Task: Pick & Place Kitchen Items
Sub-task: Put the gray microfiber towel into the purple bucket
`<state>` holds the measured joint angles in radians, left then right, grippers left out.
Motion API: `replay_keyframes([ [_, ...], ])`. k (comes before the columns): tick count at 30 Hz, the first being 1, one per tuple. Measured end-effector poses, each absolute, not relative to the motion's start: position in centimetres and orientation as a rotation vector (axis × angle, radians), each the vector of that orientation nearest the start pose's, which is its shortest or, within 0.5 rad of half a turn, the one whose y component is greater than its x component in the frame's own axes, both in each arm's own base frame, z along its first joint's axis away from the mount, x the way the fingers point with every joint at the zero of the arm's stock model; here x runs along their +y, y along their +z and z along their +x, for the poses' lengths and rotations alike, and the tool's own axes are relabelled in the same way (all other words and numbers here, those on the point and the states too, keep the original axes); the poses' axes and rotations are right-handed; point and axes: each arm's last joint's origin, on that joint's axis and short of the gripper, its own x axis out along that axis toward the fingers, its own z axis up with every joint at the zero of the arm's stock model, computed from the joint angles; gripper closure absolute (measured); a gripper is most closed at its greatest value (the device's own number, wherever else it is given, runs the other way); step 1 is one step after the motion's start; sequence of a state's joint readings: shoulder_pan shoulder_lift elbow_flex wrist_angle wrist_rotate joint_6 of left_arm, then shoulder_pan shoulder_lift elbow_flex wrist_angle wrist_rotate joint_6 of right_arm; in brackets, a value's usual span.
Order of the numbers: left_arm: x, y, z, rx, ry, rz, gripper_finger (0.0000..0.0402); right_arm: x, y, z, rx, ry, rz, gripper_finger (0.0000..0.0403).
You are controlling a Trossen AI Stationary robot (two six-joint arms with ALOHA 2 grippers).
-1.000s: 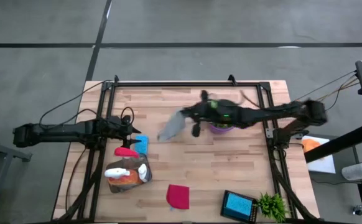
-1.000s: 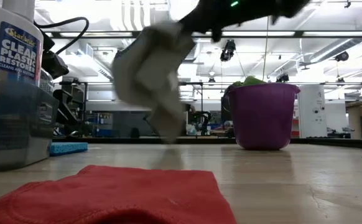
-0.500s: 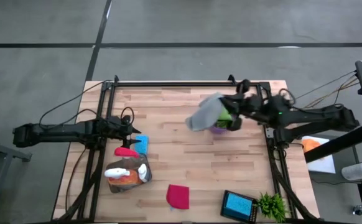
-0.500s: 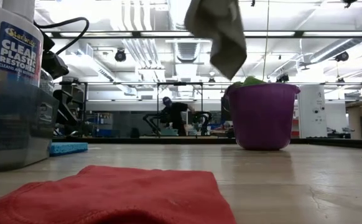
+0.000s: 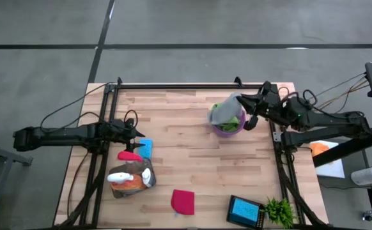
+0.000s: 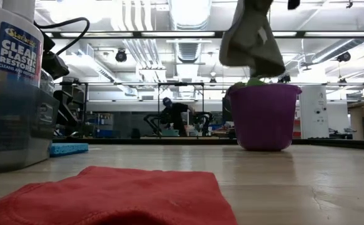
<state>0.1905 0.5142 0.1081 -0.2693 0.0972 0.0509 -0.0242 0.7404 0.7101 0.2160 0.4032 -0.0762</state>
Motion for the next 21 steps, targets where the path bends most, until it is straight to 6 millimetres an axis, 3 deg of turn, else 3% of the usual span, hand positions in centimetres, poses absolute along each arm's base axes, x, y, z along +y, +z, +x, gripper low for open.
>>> replay_keyframes([
  [14, 1.9, 13.1, 11.3, 0.67, 0.073, -0.048, 0.0188, -1.8, 30.2, 16.4, 0.27, -0.598, 0.107, 0.0385],
  [21, 1.9, 13.1, 11.3, 0.67, 0.073, -0.048, 0.0188, -2.0, 27.6, 17.9, 0.466, -0.661, 0.095, 0.0385],
])
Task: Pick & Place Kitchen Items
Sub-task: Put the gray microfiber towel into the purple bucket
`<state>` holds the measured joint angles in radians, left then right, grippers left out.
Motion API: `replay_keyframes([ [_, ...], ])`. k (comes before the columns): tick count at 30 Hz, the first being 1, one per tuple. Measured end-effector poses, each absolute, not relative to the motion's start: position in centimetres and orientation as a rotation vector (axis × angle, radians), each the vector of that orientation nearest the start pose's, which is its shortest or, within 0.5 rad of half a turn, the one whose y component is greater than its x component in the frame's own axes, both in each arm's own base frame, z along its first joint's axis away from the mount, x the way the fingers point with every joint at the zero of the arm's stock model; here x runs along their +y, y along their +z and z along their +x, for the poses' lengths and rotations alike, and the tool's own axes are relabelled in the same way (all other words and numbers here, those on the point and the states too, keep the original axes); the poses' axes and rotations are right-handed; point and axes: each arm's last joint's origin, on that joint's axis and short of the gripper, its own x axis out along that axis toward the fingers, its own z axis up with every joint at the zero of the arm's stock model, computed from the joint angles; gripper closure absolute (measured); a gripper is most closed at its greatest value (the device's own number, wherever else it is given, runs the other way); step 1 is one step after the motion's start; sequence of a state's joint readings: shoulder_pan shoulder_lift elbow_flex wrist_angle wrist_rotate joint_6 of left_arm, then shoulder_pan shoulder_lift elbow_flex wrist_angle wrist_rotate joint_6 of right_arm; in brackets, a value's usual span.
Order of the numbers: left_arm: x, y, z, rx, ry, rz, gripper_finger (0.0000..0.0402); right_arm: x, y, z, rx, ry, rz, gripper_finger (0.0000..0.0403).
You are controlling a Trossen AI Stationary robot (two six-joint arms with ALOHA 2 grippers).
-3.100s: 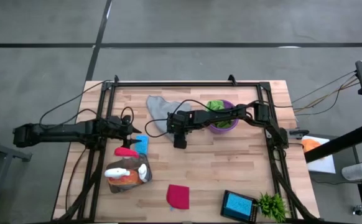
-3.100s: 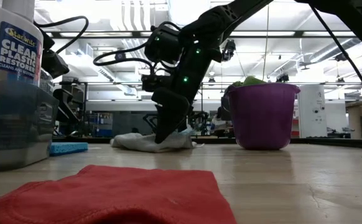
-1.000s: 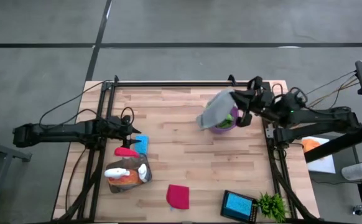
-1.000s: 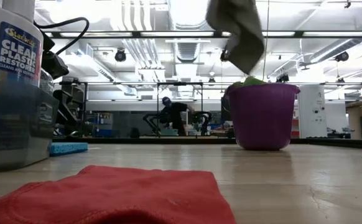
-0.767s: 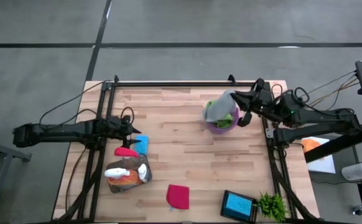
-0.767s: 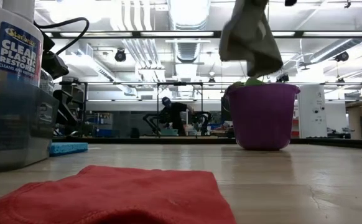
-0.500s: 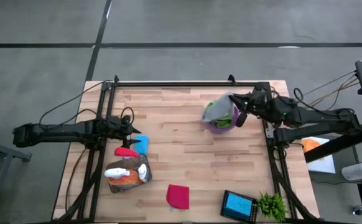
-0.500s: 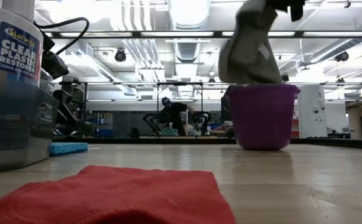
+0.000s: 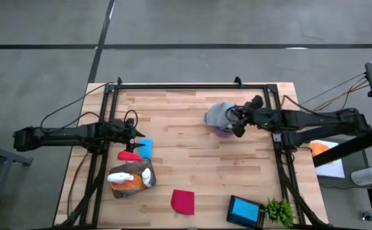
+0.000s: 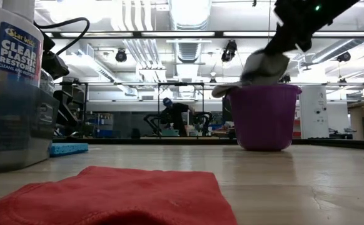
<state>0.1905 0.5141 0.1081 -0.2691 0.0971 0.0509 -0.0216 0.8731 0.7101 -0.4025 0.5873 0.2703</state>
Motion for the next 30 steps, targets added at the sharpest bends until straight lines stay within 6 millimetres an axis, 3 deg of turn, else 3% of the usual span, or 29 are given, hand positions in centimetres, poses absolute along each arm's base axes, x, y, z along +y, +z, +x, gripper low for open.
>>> replay_keyframes([
  [7, 1.9, 13.1, 11.3, 0.67, 0.072, -0.048, 0.0188, -3.0, 24.5, 20.2, 0.675, -0.705, 0.064, 0.0385],
  [20, 1.9, 13.1, 11.3, 0.67, 0.072, -0.048, 0.0187, -5.6, 19.7, 23.8, 1.012, -0.648, 0.195, 0.0385],
  [26, 1.9, 13.1, 11.3, 0.67, 0.072, -0.048, 0.0187, -6.4, 18.4, 24.8, 1.135, -0.671, 0.186, 0.0385],
  [30, 1.9, 13.1, 11.3, 0.673, 0.071, -0.048, 0.0187, -6.5, 18.9, 25.5, 1.11, -0.67, 0.189, 0.0385],
])
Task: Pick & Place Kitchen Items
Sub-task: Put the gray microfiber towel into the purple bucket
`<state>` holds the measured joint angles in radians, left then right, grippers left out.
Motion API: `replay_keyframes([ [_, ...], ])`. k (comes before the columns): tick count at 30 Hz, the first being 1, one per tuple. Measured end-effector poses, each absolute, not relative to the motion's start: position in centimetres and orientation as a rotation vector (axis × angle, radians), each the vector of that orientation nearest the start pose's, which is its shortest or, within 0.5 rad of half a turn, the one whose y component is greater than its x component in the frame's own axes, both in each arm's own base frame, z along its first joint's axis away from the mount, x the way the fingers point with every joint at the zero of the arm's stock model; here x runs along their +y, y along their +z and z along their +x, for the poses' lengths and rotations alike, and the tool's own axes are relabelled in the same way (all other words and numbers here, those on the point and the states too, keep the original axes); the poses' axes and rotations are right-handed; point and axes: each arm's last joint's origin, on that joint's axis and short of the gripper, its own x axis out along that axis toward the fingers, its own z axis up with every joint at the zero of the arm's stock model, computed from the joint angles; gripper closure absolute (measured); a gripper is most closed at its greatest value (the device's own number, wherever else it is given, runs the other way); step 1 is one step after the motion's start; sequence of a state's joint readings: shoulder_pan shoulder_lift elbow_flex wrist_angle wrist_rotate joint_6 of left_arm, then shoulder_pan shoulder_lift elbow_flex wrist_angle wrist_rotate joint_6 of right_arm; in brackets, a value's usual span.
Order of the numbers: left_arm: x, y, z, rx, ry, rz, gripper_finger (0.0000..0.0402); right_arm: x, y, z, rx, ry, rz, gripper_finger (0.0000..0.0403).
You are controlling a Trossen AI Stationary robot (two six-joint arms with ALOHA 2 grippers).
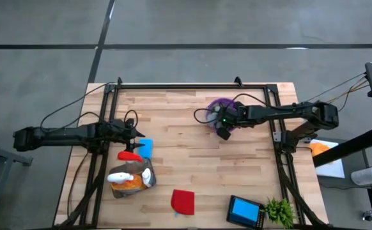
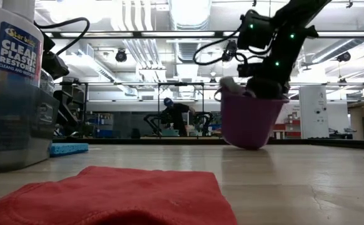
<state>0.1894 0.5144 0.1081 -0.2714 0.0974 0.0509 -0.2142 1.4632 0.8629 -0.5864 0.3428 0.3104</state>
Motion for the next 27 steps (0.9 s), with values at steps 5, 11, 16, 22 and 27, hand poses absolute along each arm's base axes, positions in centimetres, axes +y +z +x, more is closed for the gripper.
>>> replay_keyframes([
  [5, 1.9, 13.1, 11.2, 0.676, 0.071, -0.048, 0.0187, -6.6, 19.5, 25.7, 1.1, -0.669, 0.19, 0.0385],
  [11, 1.9, 13.1, 11.2, 0.677, 0.072, -0.049, 0.0187, -6.5, 21.1, 25.5, 1.037, -0.668, 0.201, 0.0385],
  [16, 1.9, 13.1, 11.2, 0.679, 0.071, -0.049, 0.0187, -6.4, 22.7, 25.2, 0.978, -0.66, 0.201, 0.0385],
  [22, 1.9, 13.1, 11.2, 0.68, 0.071, -0.049, 0.0187, -6.3, 25.1, 24.7, 0.92, -0.629, 0.162, 0.0385],
  [27, 1.9, 13.1, 11.2, 0.68, 0.072, -0.049, 0.0187, -6.1, 26.8, 24.4, 0.922, -0.582, 0.168, 0.0385],
])
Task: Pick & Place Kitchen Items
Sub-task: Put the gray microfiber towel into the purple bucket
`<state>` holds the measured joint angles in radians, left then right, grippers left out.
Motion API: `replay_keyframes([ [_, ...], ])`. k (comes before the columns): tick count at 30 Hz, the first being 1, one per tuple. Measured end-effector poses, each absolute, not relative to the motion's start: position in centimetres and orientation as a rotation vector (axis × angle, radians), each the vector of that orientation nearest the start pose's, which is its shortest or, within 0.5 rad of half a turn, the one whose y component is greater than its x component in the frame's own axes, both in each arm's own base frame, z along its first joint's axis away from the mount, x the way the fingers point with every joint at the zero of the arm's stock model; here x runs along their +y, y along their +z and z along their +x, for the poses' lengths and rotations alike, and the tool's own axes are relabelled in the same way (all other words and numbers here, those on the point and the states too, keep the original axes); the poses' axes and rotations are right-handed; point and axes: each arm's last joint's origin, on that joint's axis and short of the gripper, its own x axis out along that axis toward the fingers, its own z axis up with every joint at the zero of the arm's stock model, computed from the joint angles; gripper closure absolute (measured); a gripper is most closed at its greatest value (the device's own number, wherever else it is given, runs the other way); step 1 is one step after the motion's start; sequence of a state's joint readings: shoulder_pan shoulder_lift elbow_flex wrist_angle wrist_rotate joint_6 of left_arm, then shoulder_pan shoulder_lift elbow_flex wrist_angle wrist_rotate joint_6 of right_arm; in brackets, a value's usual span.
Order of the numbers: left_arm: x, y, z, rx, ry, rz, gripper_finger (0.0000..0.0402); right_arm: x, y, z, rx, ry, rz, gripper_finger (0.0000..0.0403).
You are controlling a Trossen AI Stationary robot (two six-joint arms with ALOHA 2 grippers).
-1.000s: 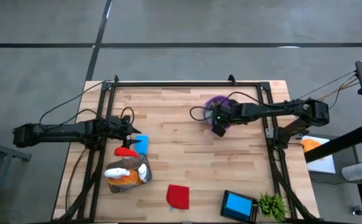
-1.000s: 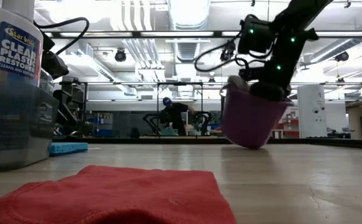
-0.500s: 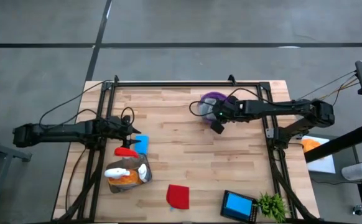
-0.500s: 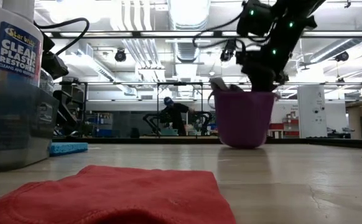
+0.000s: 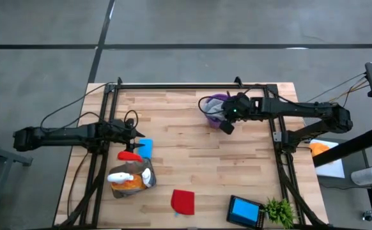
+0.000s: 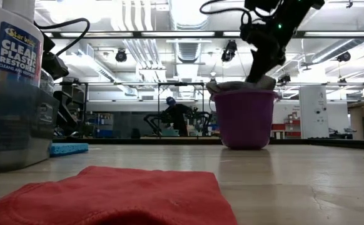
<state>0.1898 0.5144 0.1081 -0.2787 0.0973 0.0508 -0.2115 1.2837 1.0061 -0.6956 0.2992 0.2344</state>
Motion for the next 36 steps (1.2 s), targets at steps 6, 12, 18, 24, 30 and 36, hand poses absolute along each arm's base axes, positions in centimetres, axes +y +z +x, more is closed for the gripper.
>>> replay_keyframes([
  [6, 1.9, 13.0, 11.2, 0.682, 0.072, -0.049, 0.0187, -6.0, 27.8, 24.6, 0.906, -0.492, 0.147, 0.0385],
  [12, 1.9, 13.0, 11.2, 0.682, 0.072, -0.05, 0.0187, -6.1, 27.2, 24.7, 0.943, -0.502, 0.133, 0.0382],
  [18, 1.9, 13.0, 11.2, 0.683, 0.072, -0.05, 0.0187, -6.4, 26.7, 24.8, 0.972, -0.57, 0.102, 0.0294],
  [24, 1.9, 13.0, 11.2, 0.683, 0.072, -0.05, 0.0188, -6.5, 26.6, 24.8, 0.977, -0.575, 0.085, 0.0155],
  [30, 1.9, 13.0, 11.2, 0.682, 0.072, -0.05, 0.0188, -6.3, 27.2, 24.3, 0.968, -0.573, 0.077, 0.0077],
  [36, 1.9, 13.0, 11.2, 0.683, 0.072, -0.05, 0.0188, -6.1, 28.3, 24.3, 0.922, -0.563, 0.073, 0.0067],
])
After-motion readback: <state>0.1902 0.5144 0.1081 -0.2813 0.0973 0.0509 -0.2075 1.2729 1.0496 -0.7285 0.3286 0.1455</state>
